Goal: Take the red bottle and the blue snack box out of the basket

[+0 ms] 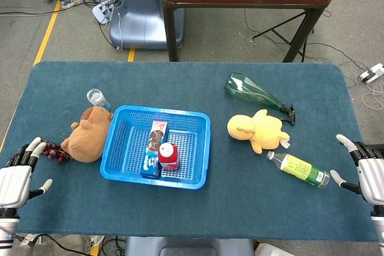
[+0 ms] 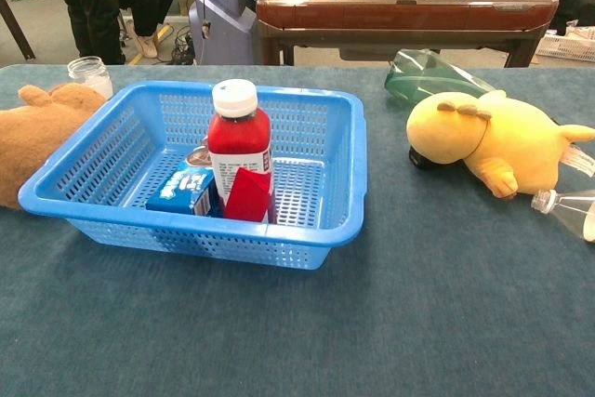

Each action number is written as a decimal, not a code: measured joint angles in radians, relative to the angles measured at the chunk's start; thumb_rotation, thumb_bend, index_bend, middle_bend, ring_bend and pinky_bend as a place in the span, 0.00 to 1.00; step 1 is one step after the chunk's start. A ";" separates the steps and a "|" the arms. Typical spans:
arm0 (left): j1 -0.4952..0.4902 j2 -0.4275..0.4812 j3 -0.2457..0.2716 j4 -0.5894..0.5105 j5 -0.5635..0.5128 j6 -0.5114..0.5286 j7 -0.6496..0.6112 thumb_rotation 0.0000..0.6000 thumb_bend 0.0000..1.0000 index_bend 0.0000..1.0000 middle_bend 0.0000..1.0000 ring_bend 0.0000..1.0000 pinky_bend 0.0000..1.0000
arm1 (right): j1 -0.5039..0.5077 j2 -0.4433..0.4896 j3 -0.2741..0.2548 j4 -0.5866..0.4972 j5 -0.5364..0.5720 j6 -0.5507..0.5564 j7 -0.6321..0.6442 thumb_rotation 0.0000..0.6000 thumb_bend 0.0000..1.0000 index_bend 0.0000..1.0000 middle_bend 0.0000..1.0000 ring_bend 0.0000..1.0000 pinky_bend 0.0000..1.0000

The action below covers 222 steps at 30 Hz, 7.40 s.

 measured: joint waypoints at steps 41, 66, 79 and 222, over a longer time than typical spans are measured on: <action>0.030 0.003 0.006 0.025 0.037 0.049 -0.064 1.00 0.24 0.12 0.07 0.08 0.19 | 0.390 -0.110 0.038 -0.100 -0.115 -0.438 0.203 1.00 0.03 0.15 0.25 0.20 0.29; 0.050 0.022 0.004 0.037 0.030 0.064 -0.092 1.00 0.24 0.12 0.07 0.08 0.19 | 0.743 -0.514 0.191 0.075 0.196 -0.725 0.189 1.00 0.00 0.14 0.23 0.18 0.29; 0.060 0.023 0.004 0.059 0.025 0.065 -0.122 1.00 0.24 0.12 0.07 0.08 0.19 | 0.834 -0.677 0.216 0.194 0.261 -0.741 0.143 1.00 0.19 0.30 0.34 0.27 0.38; -0.784 -0.276 0.146 0.653 0.584 -0.376 -0.472 1.00 0.24 0.13 0.16 0.20 0.27 | 0.333 0.075 0.171 -0.105 0.121 -0.248 0.338 1.00 0.19 0.00 0.19 0.13 0.28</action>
